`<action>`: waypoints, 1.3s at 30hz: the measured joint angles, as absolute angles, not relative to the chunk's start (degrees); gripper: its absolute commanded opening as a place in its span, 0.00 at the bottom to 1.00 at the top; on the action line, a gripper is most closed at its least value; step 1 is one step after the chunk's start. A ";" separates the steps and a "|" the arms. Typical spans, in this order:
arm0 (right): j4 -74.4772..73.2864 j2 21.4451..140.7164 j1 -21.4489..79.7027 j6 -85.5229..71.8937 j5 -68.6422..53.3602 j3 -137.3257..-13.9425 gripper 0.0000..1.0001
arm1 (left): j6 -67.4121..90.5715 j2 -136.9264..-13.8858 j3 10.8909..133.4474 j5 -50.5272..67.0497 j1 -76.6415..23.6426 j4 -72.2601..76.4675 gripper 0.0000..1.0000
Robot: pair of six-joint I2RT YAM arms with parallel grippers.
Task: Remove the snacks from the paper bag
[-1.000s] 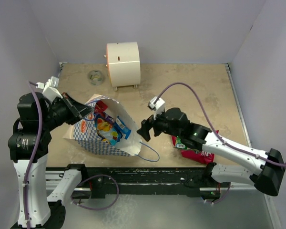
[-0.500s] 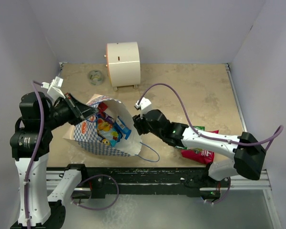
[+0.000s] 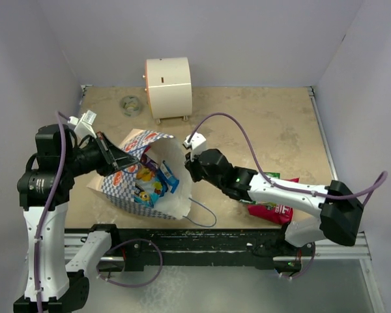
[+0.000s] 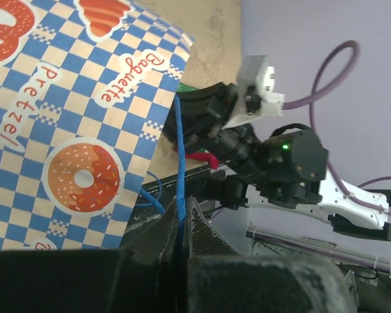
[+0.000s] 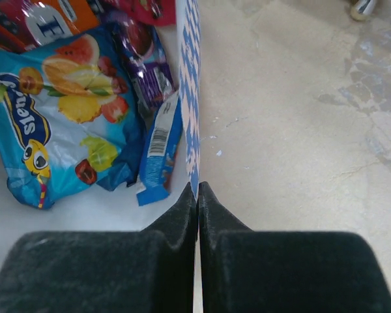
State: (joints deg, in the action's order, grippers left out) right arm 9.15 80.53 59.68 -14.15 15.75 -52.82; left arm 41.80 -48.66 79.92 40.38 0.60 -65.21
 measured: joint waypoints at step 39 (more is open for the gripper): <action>-3.09 69.38 75.11 -17.82 13.63 -51.53 0.57 | 41.10 -49.39 75.26 41.39 0.60 -64.18 0.00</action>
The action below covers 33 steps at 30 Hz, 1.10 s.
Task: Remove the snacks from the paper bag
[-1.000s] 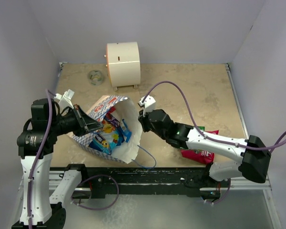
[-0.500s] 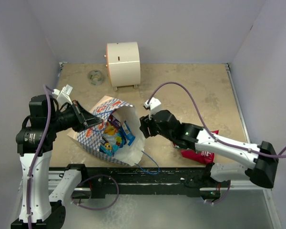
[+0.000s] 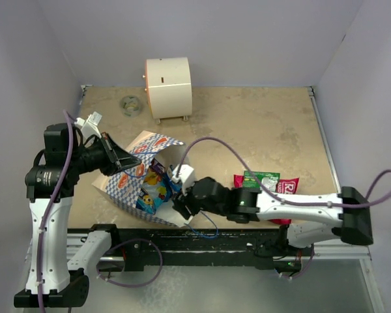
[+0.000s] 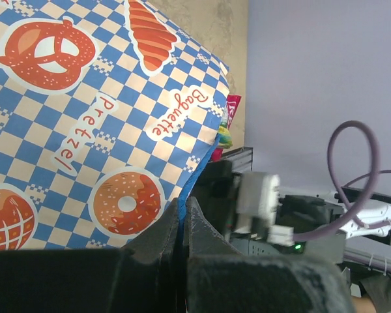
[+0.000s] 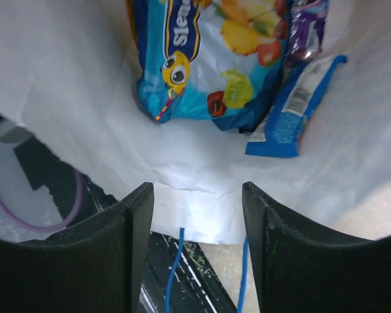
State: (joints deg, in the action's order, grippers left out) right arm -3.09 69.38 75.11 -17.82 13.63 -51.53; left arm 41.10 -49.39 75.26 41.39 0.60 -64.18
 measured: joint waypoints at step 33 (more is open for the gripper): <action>5.08 106.24 73.43 -15.44 30.02 -61.47 0.29 | 41.32 -47.68 75.53 40.45 0.60 -64.38 0.00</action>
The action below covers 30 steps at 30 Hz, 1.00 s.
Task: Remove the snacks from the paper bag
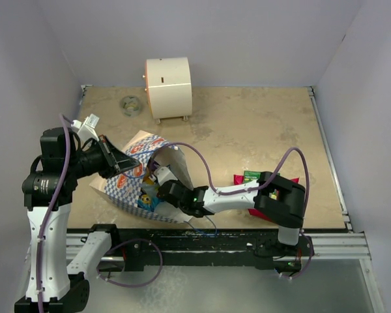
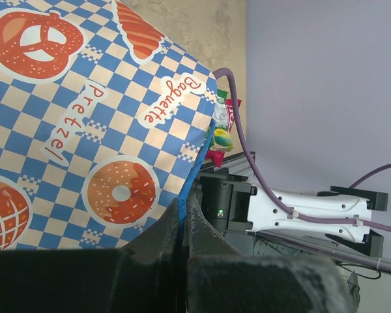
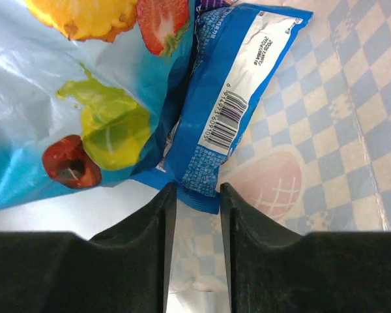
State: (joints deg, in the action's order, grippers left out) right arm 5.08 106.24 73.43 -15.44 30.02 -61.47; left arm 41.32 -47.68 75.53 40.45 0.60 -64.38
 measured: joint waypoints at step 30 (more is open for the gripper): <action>1.28 77.54 73.49 -16.34 15.27 -52.56 0.00 | 40.86 -49.93 75.53 40.23 0.60 -64.25 0.00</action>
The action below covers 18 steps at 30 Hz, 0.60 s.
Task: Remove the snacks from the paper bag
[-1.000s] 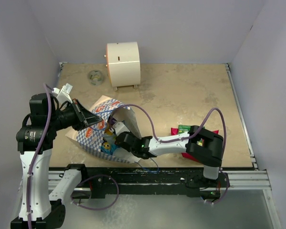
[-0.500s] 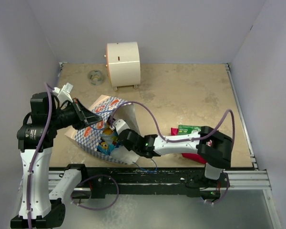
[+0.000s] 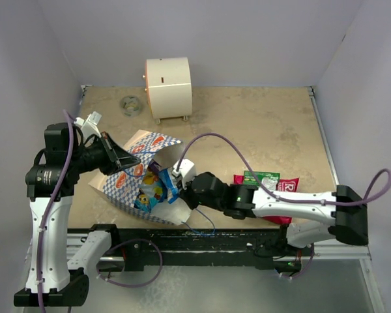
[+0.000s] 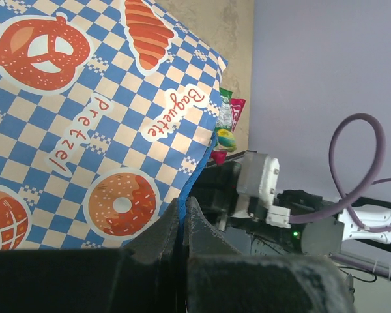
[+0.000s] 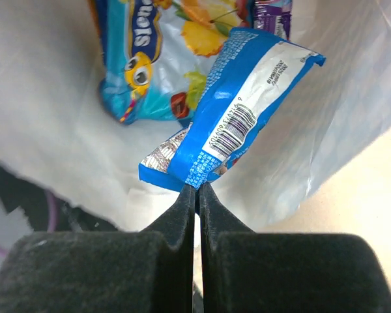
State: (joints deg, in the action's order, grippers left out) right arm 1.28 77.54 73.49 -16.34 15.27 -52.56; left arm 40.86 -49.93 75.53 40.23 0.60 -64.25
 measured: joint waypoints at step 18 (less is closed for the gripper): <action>-13.63 52.90 73.54 -7.88 17.34 -50.89 0.00 | 40.88 -50.09 75.55 37.82 0.60 -63.90 0.00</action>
State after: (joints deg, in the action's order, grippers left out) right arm -13.63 52.90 73.54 -7.88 17.34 -50.89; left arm 40.88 -50.09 75.55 37.82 0.60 -63.90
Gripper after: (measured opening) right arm 0.009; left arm 0.017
